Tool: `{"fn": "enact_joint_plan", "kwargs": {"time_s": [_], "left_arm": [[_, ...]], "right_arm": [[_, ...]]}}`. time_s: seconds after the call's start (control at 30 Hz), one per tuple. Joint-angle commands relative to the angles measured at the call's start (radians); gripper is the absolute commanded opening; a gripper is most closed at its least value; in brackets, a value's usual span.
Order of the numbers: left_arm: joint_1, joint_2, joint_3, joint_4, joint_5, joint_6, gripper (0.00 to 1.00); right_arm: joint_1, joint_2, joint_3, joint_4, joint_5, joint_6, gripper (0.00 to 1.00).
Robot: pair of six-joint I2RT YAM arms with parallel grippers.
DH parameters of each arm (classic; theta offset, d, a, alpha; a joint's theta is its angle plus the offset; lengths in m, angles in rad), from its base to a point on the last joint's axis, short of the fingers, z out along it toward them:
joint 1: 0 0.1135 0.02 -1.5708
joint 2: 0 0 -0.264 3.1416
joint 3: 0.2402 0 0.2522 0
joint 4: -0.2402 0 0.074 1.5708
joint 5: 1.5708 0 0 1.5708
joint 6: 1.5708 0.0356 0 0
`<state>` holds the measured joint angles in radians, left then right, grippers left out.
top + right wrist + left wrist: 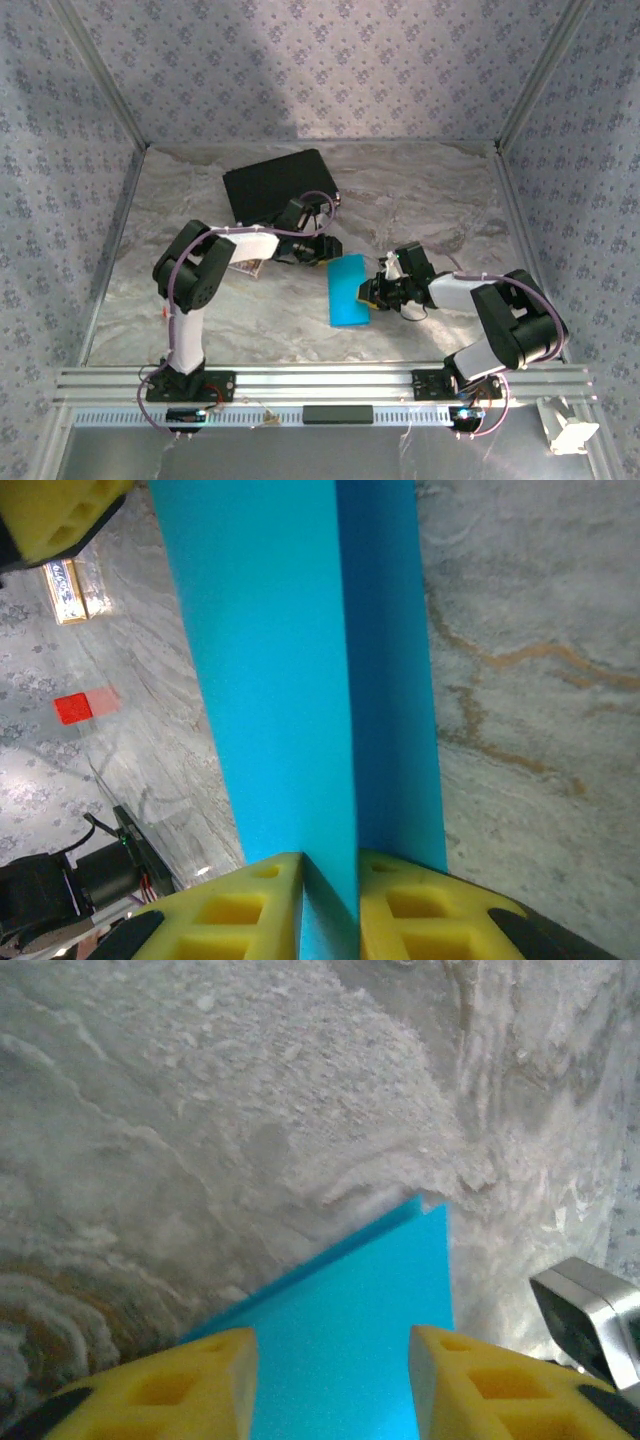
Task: Fold a paper plane with a square sheet of paper (pick it up from the middle)
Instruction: Fold the triangle a second time at the center of the table.
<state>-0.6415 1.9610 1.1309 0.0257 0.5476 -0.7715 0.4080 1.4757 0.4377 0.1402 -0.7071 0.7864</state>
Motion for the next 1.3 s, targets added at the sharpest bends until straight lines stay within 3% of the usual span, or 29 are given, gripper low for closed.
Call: {"fn": "enact_joint_plan", "kwargs": {"time_s": [0.0, 0.1, 0.43, 0.53, 0.77, 0.9, 1.07, 1.27], "left_arm": [[0.001, -0.114, 0.009, -0.057, -0.012, 0.03, 0.54], [0.0, -0.172, -0.001, -0.075, -0.017, 0.043, 0.62], [-0.001, -0.426, -0.186, -0.044, -0.182, 0.036, 0.68], [0.0, -0.496, -0.235, -0.045, -0.232, 0.039, 0.69], [-0.023, -0.594, -0.363, 0.079, -0.245, 0.059, 0.66], [-0.114, -0.617, -0.4, 0.112, -0.289, 0.134, 0.65], [-0.256, -0.583, -0.343, -0.044, -0.38, 0.228, 0.65], [-0.448, -0.515, -0.308, -0.085, -0.529, 0.317, 0.67]], "right_arm": [[-0.005, 0.012, 0.019, -0.001, 0.01, -0.02, 0.17], [-0.006, 0.028, 0.031, 0.005, 0.0, -0.015, 0.13], [0.026, 0.047, 0.047, 0.126, 0.006, 0.06, 0.12], [0.021, 0.051, 0.021, 0.221, -0.006, 0.116, 0.16], [-0.011, 0.07, 0.045, 0.146, -0.026, 0.06, 0.23], [-0.031, 0.081, 0.062, 0.095, -0.04, 0.024, 0.22], [-0.044, 0.08, 0.049, 0.079, -0.045, 0.019, 0.16], [-0.053, 0.055, 0.034, 0.06, -0.047, 0.019, 0.18]]}}
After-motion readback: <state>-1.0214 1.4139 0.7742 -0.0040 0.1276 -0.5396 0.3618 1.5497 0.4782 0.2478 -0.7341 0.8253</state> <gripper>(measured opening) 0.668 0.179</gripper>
